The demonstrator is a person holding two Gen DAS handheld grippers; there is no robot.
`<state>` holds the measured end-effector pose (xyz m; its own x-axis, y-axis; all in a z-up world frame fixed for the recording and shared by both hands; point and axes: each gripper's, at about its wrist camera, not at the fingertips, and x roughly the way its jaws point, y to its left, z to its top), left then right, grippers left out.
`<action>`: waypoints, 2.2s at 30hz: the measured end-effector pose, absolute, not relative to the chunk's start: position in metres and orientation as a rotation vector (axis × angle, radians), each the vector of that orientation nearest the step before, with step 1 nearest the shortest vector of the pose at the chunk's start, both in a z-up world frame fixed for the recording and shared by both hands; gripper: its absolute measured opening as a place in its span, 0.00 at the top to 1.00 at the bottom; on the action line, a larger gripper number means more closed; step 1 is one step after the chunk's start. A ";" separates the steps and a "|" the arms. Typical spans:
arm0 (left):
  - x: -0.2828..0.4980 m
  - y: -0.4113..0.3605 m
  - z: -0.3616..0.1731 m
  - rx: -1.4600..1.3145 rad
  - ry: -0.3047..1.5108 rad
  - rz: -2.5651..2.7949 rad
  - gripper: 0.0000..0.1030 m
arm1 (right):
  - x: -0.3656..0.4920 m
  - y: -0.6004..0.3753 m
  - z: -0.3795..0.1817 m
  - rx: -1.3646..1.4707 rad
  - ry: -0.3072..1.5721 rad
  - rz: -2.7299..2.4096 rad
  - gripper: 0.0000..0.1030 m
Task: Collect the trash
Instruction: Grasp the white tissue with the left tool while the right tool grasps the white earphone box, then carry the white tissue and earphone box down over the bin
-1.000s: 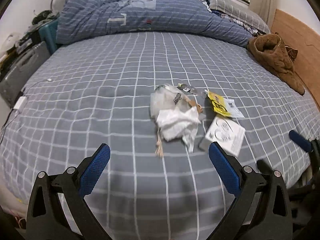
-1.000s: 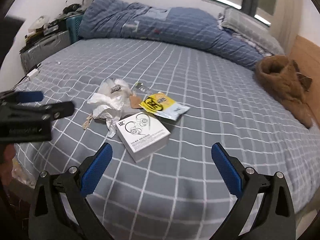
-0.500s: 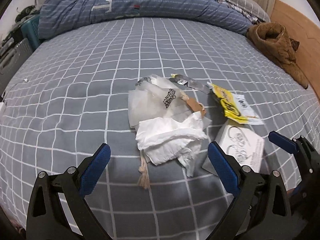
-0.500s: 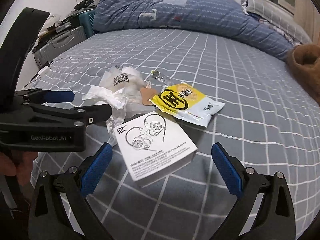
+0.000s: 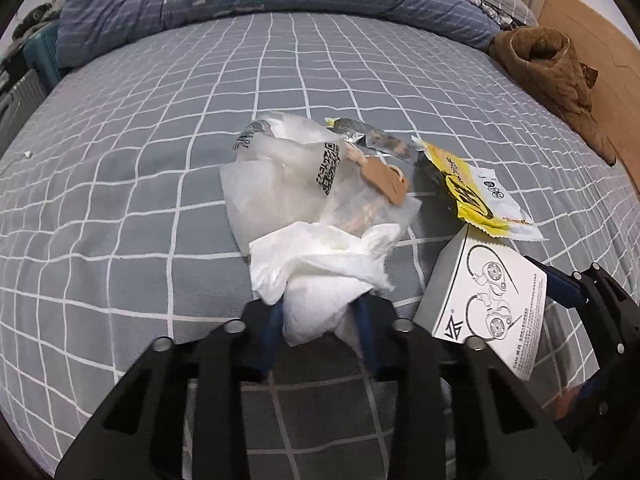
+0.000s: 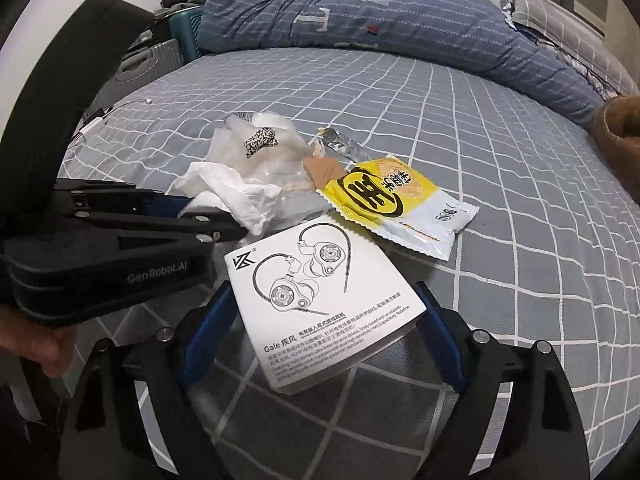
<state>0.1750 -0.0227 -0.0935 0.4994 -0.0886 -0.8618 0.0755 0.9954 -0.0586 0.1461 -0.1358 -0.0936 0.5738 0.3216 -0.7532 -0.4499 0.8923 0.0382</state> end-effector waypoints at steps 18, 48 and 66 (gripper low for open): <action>0.143 -0.006 -0.070 -0.075 1.000 -0.049 0.78 | 0.139 -0.148 -0.076 -0.135 0.816 0.384 0.22; 0.092 -0.002 -0.060 -0.067 0.999 -0.050 0.66 | 0.109 -0.169 -0.061 -0.090 0.817 0.289 0.22; 0.062 -0.008 -0.046 -0.068 0.989 -0.053 0.83 | 0.090 -0.179 -0.053 -0.076 0.814 0.265 0.22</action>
<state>0.0623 -0.0077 -0.0459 0.5484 -0.0758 -0.8328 0.0140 0.9966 -0.0815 0.0904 -0.1786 -0.0533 0.6557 0.2047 -0.7268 -0.2627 0.9643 0.0346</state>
